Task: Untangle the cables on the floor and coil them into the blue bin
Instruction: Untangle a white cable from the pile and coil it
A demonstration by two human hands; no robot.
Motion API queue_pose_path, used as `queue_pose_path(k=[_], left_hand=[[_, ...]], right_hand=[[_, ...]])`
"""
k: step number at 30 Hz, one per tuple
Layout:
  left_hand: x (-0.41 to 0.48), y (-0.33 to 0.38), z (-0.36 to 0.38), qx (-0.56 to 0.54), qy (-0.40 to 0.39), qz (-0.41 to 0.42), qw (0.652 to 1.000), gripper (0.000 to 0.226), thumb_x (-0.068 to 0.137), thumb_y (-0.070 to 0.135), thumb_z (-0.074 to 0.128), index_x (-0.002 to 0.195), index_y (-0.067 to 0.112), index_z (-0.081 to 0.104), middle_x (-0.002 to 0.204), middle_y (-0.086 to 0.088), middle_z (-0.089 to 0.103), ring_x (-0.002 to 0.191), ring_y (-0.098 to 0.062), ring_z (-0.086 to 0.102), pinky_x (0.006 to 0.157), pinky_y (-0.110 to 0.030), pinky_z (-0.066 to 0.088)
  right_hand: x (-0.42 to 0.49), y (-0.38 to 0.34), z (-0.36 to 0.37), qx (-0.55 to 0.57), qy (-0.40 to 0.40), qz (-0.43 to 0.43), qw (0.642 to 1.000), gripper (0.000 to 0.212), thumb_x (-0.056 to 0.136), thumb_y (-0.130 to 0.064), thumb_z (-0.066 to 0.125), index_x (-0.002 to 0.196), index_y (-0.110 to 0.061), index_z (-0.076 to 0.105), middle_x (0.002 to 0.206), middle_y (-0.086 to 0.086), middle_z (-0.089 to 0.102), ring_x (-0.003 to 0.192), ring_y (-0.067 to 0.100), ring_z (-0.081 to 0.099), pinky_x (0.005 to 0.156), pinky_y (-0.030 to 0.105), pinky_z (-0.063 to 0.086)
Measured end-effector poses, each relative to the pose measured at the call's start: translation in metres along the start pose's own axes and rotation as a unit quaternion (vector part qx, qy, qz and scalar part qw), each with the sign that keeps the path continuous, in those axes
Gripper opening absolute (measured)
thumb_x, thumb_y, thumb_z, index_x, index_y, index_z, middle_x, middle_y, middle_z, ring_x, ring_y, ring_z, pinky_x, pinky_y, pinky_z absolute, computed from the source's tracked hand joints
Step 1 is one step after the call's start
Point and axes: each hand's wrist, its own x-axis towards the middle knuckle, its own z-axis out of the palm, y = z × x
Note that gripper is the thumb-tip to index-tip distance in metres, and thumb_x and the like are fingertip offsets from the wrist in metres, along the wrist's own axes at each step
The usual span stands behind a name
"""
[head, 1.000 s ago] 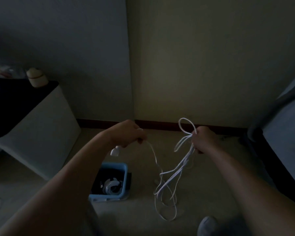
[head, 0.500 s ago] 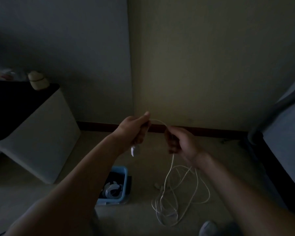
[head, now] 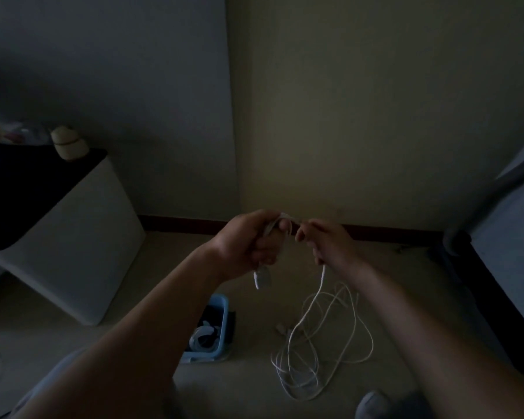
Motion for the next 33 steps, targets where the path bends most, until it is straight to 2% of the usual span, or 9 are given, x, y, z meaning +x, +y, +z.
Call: queue_pose_path(k=[4,10,14,17,20,23,27,30,33], left_hand=[[-0.003,0.0,0.008,-0.068,0.016,0.035,0.997,0.034,0.104,0.027,0.025,0.082,0.013,0.047,0.048,0.0,0.047,0.041,-0.013,0.048,0.047,-0.022,0.041],[0.001,0.0,0.002,-0.164,0.138,0.099,0.972,0.038,0.107,0.029,0.03,0.089,0.01,0.057,0.078,-0.01,0.074,0.072,-0.022,0.074,0.062,-0.028,0.058],[0.002,0.003,0.0,-0.18,0.166,0.117,0.962,0.038,0.107,0.037,0.03,0.094,0.01,0.054,0.096,-0.015,0.075,0.088,-0.025,0.075,0.079,-0.035,0.053],[0.001,0.007,-0.004,-0.191,0.183,0.127,0.956,0.042,0.106,0.042,0.03,0.111,0.006,0.052,0.103,-0.019,0.074,0.095,-0.029,0.073,0.087,-0.037,0.048],[0.002,0.006,-0.008,-0.179,0.193,0.136,0.955,0.044,0.107,0.041,0.027,0.119,0.005,0.049,0.106,-0.02,0.073,0.095,-0.029,0.073,0.086,-0.037,0.048],[0.004,0.004,-0.008,-0.165,0.204,0.145,0.954,0.044,0.107,0.041,0.026,0.12,0.005,0.047,0.108,-0.022,0.072,0.098,-0.031,0.071,0.089,-0.039,0.048],[0.006,0.005,-0.008,-0.141,0.242,0.162,0.946,0.045,0.105,0.044,0.027,0.115,0.004,0.044,0.116,-0.029,0.067,0.103,-0.038,0.068,0.091,-0.042,0.047],[0.01,0.003,-0.008,-0.083,0.269,0.153,0.947,0.05,0.103,0.045,0.029,0.119,0.0,0.043,0.115,-0.031,0.065,0.107,-0.044,0.064,0.091,-0.044,0.046],[0.015,-0.003,-0.004,-0.018,0.269,0.134,0.954,0.054,0.104,0.046,0.027,0.121,-0.003,0.041,0.103,-0.029,0.065,0.096,-0.041,0.062,0.095,-0.048,0.044]], right_hand=[[-0.011,-0.002,0.008,0.04,-0.106,0.049,0.992,0.024,0.104,-0.021,0.047,0.083,-0.013,0.056,0.06,0.006,0.048,0.037,0.01,0.036,0.04,0.02,0.033],[-0.019,-0.004,0.022,0.041,-0.091,0.038,0.994,0.01,0.1,-0.01,0.052,0.099,-0.02,0.054,0.062,0.008,0.058,0.039,0.018,0.041,0.046,0.03,0.047],[-0.02,-0.002,0.025,0.008,-0.126,-0.007,0.992,0.033,0.095,-0.005,0.057,0.105,-0.036,0.06,0.067,0.003,0.065,0.042,0.021,0.048,0.046,0.026,0.041],[-0.023,-0.001,0.027,0.001,-0.14,-0.006,0.99,0.032,0.096,-0.012,0.061,0.103,-0.043,0.063,0.069,0.0,0.064,0.047,0.019,0.051,0.049,0.026,0.043],[-0.024,-0.003,0.028,-0.015,-0.137,-0.014,0.99,0.017,0.095,-0.015,0.062,0.093,-0.031,0.068,0.068,0.0,0.063,0.05,0.015,0.052,0.049,0.026,0.042],[-0.023,-0.006,0.026,-0.031,-0.13,-0.008,0.991,0.014,0.094,-0.015,0.065,0.08,-0.016,0.068,0.053,-0.001,0.056,0.049,0.014,0.052,0.053,0.026,0.039],[-0.026,-0.008,0.023,-0.018,-0.162,0.026,0.986,0.012,0.095,-0.017,0.063,0.084,-0.015,0.067,0.053,0.002,0.053,0.05,0.022,0.05,0.046,0.023,0.041],[-0.029,-0.01,0.023,-0.049,-0.173,-0.011,0.984,0.014,0.095,-0.022,0.064,0.09,-0.014,0.073,0.057,-0.002,0.061,0.049,0.016,0.05,0.046,0.025,0.041],[-0.029,-0.015,0.022,-0.048,-0.146,-0.054,0.987,0.018,0.093,-0.015,0.064,0.079,-0.011,0.074,0.059,0.0,0.066,0.052,0.014,0.058,0.053,0.027,0.046]])
